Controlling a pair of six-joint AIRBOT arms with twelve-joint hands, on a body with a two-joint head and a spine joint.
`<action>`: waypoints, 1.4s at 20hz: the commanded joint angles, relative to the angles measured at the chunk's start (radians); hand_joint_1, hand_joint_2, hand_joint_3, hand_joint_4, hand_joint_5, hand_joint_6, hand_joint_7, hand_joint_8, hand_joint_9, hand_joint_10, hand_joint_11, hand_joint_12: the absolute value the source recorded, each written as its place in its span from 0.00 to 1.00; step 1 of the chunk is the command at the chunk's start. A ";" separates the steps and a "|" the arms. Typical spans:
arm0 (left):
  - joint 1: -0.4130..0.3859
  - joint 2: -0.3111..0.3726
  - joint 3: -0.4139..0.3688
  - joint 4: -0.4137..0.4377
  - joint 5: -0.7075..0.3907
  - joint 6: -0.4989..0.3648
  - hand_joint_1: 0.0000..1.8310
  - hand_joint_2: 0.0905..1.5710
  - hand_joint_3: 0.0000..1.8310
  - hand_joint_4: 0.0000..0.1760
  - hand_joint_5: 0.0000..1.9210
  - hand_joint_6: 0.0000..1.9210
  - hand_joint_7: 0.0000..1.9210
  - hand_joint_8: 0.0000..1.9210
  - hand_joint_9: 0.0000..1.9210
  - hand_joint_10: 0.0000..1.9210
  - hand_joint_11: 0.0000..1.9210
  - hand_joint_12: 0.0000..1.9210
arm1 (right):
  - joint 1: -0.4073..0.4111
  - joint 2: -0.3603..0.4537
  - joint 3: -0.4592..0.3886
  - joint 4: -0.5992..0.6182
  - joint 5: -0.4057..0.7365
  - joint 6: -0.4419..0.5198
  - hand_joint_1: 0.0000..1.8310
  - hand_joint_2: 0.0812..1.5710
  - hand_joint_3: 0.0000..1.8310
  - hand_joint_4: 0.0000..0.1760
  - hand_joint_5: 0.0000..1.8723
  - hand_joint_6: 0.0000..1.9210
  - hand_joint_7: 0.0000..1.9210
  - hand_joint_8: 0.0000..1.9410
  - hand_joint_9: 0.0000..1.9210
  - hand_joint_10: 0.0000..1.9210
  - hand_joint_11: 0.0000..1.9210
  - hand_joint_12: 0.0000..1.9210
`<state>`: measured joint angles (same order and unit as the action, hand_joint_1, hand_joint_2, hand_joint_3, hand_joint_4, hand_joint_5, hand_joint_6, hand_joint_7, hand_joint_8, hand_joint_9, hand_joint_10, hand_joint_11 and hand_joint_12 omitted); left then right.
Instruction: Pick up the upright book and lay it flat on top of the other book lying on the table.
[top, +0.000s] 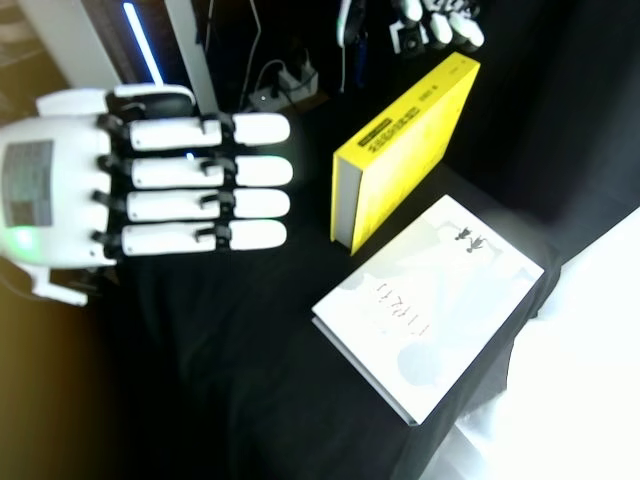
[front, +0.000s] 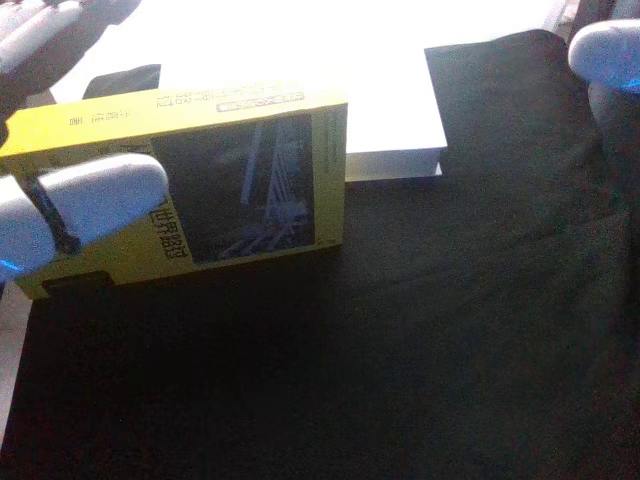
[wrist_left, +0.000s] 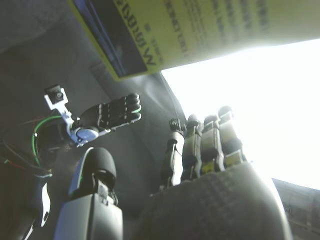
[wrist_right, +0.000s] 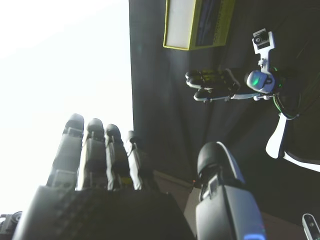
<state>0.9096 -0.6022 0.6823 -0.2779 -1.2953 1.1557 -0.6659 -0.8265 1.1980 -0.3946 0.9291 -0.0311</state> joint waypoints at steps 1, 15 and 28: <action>0.002 0.014 -0.001 -0.016 -0.152 -0.003 0.00 0.72 0.01 0.99 0.00 0.00 0.00 0.00 0.00 0.00 0.00 0.00 | 0.006 0.003 -0.003 0.058 0.103 0.008 0.05 0.86 0.02 0.00 0.00 0.00 0.00 0.00 0.00 0.00 0.00 0.00; -0.036 -0.114 0.117 -0.213 0.029 -0.003 0.45 0.67 0.00 0.24 0.24 0.03 0.30 0.03 0.26 0.11 0.00 0.74 | 0.001 -0.010 0.001 0.059 0.103 0.023 0.11 0.86 0.00 0.00 0.00 0.00 0.00 0.00 0.00 0.00 0.00 0.00; -0.015 -0.038 0.052 0.020 -0.285 -0.003 0.68 0.72 0.00 0.00 0.41 0.55 0.55 0.58 0.66 0.48 0.54 0.70 | 0.028 -0.041 0.009 0.037 0.214 0.060 0.27 0.77 0.00 0.00 0.00 0.00 0.00 0.00 0.00 0.00 0.00 0.00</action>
<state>0.8955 -0.6456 0.7315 -0.2680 -1.4342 1.1576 -0.6426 -0.8753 1.2118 -0.4263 1.0157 0.0223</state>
